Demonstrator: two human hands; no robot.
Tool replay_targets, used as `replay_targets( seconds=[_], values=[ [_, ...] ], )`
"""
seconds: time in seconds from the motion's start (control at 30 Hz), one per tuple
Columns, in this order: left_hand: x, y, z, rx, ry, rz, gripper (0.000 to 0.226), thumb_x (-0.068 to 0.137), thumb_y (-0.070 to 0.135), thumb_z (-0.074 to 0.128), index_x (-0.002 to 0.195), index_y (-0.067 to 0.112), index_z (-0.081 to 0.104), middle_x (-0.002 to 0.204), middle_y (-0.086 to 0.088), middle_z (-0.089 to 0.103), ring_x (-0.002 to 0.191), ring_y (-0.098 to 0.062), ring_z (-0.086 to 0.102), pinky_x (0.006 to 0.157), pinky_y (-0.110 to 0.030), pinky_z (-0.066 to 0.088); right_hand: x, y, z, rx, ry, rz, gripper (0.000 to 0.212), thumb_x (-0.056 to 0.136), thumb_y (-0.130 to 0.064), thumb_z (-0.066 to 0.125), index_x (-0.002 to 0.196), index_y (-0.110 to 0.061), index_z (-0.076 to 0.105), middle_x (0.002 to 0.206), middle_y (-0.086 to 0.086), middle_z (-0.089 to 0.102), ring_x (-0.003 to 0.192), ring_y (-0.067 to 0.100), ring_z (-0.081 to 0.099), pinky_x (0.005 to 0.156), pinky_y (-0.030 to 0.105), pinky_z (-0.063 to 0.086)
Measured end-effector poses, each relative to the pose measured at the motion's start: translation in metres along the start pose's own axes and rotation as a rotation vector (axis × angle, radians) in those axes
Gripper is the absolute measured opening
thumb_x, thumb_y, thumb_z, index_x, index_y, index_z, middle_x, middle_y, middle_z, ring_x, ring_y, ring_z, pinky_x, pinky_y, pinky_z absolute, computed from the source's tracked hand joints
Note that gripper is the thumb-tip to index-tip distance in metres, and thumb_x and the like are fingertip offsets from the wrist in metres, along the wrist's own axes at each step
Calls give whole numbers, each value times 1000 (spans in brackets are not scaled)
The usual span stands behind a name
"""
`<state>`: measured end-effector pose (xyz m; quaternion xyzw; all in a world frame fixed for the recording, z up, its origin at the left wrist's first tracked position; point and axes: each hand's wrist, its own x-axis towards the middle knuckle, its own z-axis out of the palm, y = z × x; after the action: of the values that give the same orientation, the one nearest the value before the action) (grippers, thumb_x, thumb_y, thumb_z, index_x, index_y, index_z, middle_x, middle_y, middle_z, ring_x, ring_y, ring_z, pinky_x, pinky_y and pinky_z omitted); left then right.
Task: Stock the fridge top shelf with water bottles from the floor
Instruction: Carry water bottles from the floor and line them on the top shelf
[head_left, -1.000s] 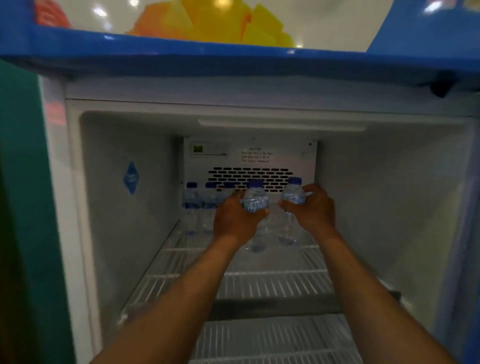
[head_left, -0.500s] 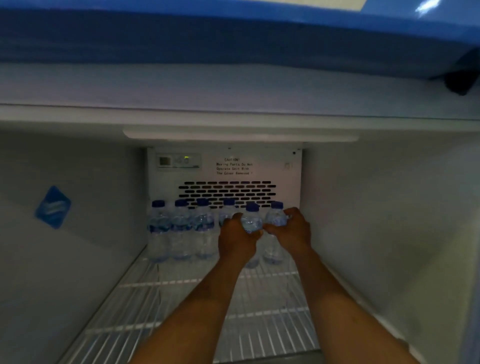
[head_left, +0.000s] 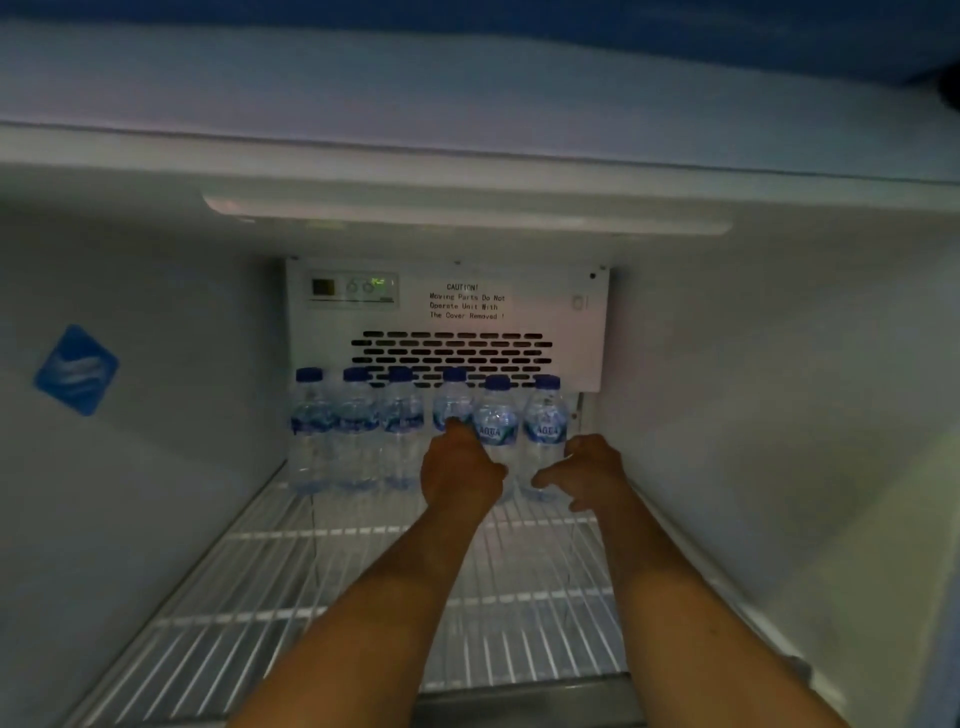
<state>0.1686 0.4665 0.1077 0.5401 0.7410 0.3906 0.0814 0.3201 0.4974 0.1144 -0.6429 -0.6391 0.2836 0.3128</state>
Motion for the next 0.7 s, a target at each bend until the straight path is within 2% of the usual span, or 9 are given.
replay_targets(
  seconds=[0.07, 0.13, 0.23, 0.4, 0.57, 0.7],
  values=[
    [2, -1, 1, 44, -79, -40, 62, 73, 40, 84, 120, 11, 54, 117, -9, 65, 105, -22, 64, 88, -33, 55, 3, 0, 2, 1, 12, -4, 49, 64, -22, 91, 103, -9, 63, 102, 7, 65, 83, 21, 66, 72, 38, 62],
    [7, 0, 1, 69, -105, -62, 61, 72, 41, 84, 117, 9, 56, 117, -10, 65, 106, -23, 64, 88, -33, 55, 6, -2, 3, 3, 11, -5, 52, 63, -21, 92, 105, -7, 66, 102, 8, 67, 83, 20, 67, 72, 37, 62],
    [13, 4, 6, 93, -87, -81, 61, 73, 41, 83, 119, 9, 56, 119, -11, 64, 109, -23, 63, 89, -33, 54, 13, -5, 4, -2, 14, 5, 51, 62, -22, 93, 103, -5, 68, 102, 10, 69, 87, 22, 70, 74, 37, 62],
    [19, 10, 15, 62, -29, -58, 49, 77, 36, 82, 114, 12, 61, 117, -8, 67, 107, -22, 64, 89, -33, 54, 25, -10, 9, -22, 38, 2, 60, 56, -28, 95, 106, -6, 69, 106, 11, 72, 93, 23, 71, 81, 39, 61],
    [21, 7, 18, 8, -22, -21, 47, 75, 37, 82, 111, 11, 64, 109, -8, 69, 99, -21, 67, 85, -35, 57, 30, -11, 14, -16, 89, -13, 41, 62, -25, 91, 95, -10, 71, 97, 9, 73, 85, 22, 71, 76, 34, 60],
    [21, -1, 20, 80, -59, -30, 47, 75, 36, 83, 110, 12, 62, 111, -7, 68, 101, -21, 66, 85, -32, 55, 31, -9, 19, -24, 108, -12, 32, 67, -30, 87, 81, -16, 62, 93, 6, 70, 82, 21, 69, 72, 31, 58]
  ],
)
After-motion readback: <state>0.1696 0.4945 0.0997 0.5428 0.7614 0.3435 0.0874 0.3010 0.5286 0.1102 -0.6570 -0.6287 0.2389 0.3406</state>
